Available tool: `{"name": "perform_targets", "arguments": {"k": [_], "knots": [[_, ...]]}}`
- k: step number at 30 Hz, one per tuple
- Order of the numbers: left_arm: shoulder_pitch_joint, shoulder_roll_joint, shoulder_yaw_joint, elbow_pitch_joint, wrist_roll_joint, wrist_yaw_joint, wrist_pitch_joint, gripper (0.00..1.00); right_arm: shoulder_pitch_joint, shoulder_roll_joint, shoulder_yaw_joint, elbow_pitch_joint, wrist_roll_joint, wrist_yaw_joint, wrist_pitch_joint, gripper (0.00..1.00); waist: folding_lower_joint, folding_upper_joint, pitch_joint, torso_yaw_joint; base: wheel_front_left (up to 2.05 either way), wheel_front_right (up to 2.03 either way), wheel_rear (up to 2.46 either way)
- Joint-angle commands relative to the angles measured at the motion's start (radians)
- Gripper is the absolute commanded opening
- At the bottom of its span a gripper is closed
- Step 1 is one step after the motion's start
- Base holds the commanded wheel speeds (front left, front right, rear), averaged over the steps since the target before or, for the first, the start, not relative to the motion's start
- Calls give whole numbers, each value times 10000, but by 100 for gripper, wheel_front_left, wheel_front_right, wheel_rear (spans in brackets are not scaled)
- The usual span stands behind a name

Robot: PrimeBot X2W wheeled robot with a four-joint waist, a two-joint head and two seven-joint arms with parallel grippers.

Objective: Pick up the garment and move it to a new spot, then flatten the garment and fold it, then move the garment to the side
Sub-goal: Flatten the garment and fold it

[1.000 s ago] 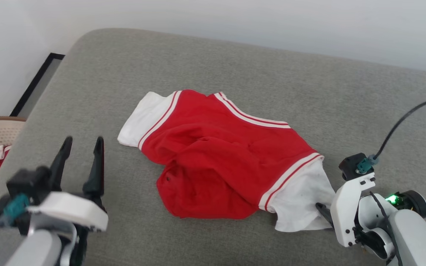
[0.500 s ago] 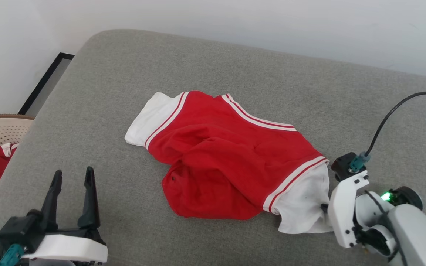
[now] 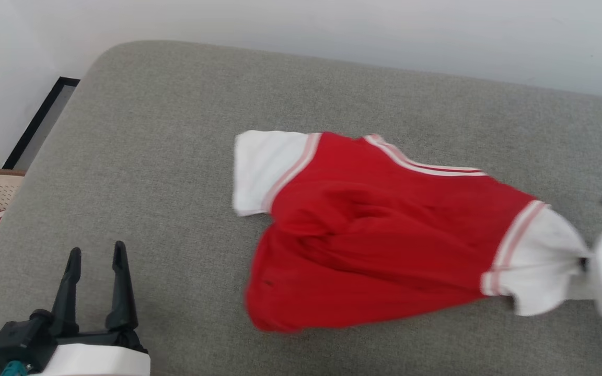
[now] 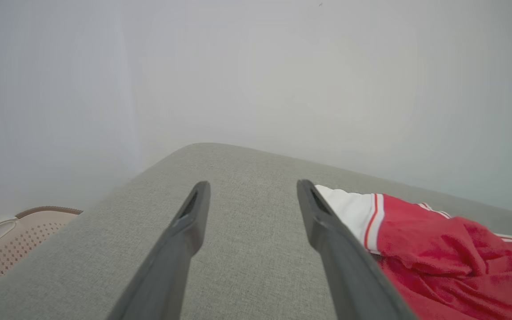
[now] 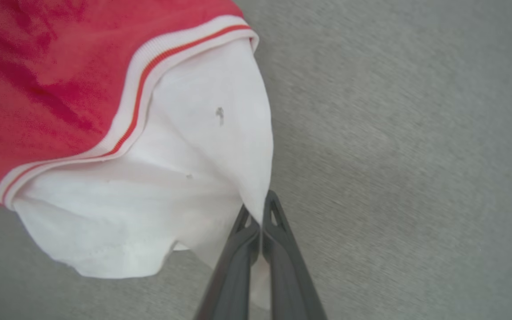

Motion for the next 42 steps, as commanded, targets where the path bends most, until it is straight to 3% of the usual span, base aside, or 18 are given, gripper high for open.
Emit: {"name": "perform_targets", "arguments": {"k": [1,7,8,10,11,17,22,28,34,42], "knots": [[-62,-62,77,42,99,-93,-48,100,66,-163,-256,175,0,-3,26,0,0,-1,48,-14,0,0,0],[-258,-256,167,160,275,-242,-48,100,-396,-218,-766,1600,90,-3,-643,0,0,-1,205,-2,0,0,0],[-284,-261,152,204,270,-263,-48,100,-514,-105,-762,1903,70,-1,-850,21,0,-1,227,-4,0,0,0],[-372,-259,64,315,278,-297,-48,100,-757,127,-729,2435,-43,-3,-1152,51,0,-1,254,-4,0,0,0],[-414,-209,-15,384,271,-308,-50,100,-872,203,-683,2675,-77,-3,-1287,100,0,-1,262,-8,0,0,0],[-796,336,-640,866,-100,-313,-48,100,-1321,530,-312,3301,-6,-1,-1799,100,0,-1,259,-175,0,0,0],[-1528,1432,-1491,1078,-922,-317,537,100,-1530,658,-122,3183,79,-1,-2362,100,0,-1,119,-545,0,0,0],[-2798,2883,-2458,1146,-2166,-319,2118,100,-1481,858,-120,2347,9,-3,-3257,100,0,-1,93,-1224,0,0,0],[-4279,4058,-3181,1809,-3373,-320,3970,100,-1187,1685,-515,1001,-701,-1,-4536,100,0,-1,174,-2097,0,0,0],[-6254,4707,-4021,3555,-4232,-313,6095,100,-703,3255,-1363,-618,-1805,-3,-6725,100,0,-1,543,-3117,0,0,0]]}}
